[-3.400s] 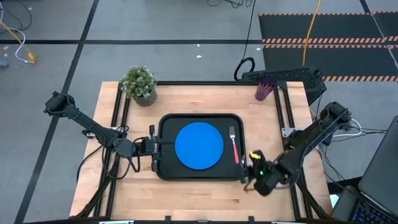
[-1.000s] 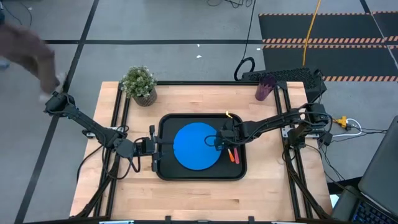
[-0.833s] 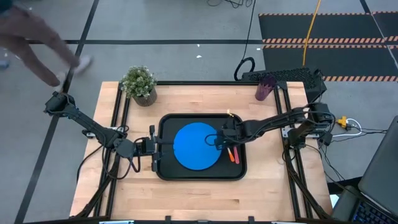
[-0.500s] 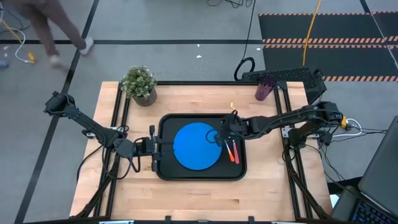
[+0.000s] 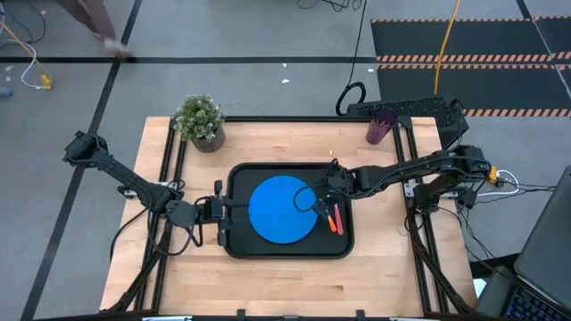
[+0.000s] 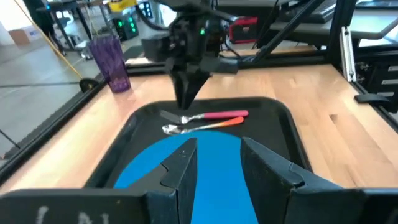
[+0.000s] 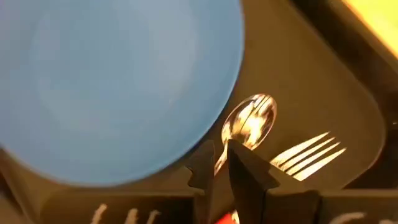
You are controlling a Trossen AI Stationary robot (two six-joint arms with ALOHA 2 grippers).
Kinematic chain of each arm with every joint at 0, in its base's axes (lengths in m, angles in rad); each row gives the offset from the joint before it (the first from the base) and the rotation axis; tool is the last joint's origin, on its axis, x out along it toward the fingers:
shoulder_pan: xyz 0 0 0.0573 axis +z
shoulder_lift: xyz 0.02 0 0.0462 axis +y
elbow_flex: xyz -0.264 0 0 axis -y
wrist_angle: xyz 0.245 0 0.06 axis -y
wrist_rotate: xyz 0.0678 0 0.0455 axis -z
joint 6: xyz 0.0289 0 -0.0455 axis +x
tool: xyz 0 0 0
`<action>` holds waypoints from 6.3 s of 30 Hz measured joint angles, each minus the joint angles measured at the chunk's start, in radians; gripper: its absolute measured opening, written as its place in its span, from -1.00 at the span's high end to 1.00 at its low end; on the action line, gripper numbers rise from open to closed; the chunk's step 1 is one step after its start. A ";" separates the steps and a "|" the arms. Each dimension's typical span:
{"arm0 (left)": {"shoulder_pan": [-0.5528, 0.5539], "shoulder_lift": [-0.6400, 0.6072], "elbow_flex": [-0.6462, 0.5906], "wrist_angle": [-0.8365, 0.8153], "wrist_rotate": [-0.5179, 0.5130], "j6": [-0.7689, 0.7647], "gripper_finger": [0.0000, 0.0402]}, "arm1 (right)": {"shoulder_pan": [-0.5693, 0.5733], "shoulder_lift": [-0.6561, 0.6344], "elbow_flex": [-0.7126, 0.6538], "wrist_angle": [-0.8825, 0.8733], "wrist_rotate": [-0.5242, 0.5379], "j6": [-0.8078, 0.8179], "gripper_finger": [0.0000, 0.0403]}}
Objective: Pick and place plate/cup/fork/spoon on tray
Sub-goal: Put the orange spoon on the black tray between the blue plate and the pink fork
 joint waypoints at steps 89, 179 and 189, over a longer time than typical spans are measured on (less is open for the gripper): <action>0.355 0.000 0.000 -0.018 -0.014 0.139 0.37 | -0.399 0.089 -0.145 0.320 -0.392 -0.887 0.26; 0.354 0.000 0.001 0.048 -0.014 0.147 0.37 | -0.303 -0.074 -0.260 0.238 -0.241 -0.176 1.00; 0.355 0.000 0.001 0.054 0.029 0.195 0.37 | -0.288 -0.074 -0.265 0.301 -0.245 -0.096 1.00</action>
